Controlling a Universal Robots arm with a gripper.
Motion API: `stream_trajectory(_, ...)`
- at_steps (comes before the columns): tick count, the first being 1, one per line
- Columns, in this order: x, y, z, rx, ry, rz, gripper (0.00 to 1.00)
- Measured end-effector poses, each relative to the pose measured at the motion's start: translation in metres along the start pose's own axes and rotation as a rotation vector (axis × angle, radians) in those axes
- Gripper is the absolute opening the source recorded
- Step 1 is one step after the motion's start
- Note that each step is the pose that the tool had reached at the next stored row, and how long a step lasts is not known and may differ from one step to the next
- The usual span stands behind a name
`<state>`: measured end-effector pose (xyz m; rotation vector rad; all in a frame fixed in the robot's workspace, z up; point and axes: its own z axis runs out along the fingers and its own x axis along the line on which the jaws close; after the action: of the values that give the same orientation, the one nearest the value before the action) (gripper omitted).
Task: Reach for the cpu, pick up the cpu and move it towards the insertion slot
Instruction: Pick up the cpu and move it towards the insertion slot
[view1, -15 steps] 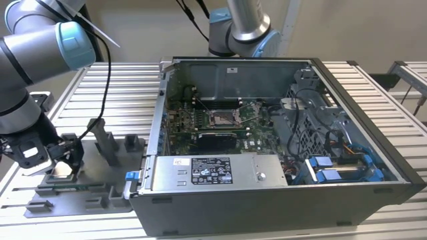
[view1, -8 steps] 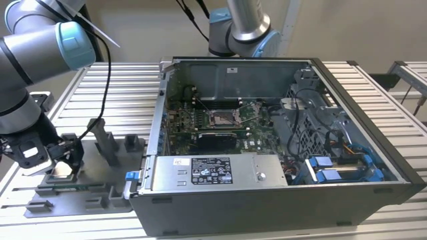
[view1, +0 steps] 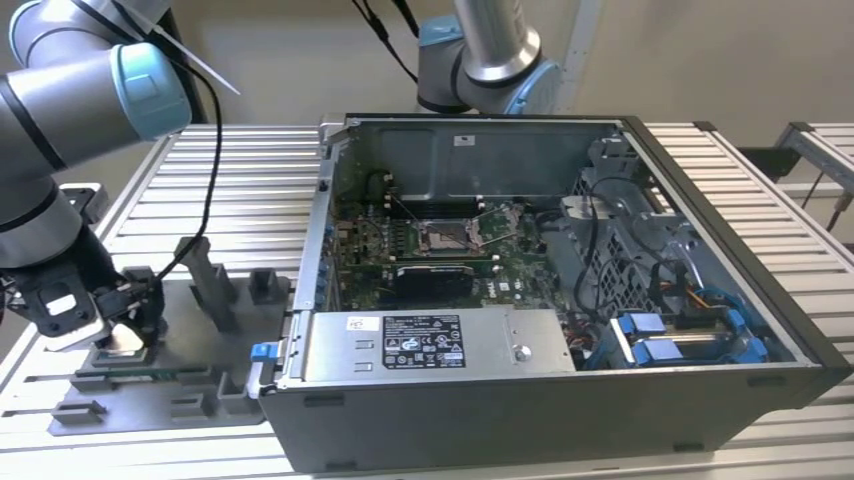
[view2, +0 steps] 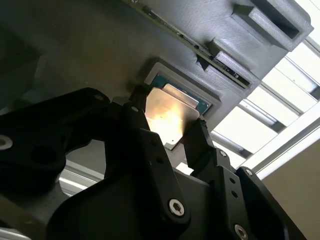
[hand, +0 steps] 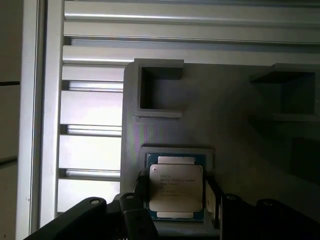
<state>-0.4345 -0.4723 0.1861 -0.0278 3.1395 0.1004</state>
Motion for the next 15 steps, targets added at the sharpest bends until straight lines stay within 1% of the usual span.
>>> stream_trajectory(4,0.0000,0.0000,0.0000,-0.0004,-0.0002,0.000,0.00)
stream_trajectory(6,0.0001,0.0001,-0.0014,-0.0006,-0.0003,0.000,0.00)
stream_trajectory(10,0.0000,0.0006,-0.0086,-0.0003,-0.0001,0.000,0.00)
stream_trajectory(15,0.0000,0.0010,-0.0154,-0.0003,-0.0001,0.000,0.00)
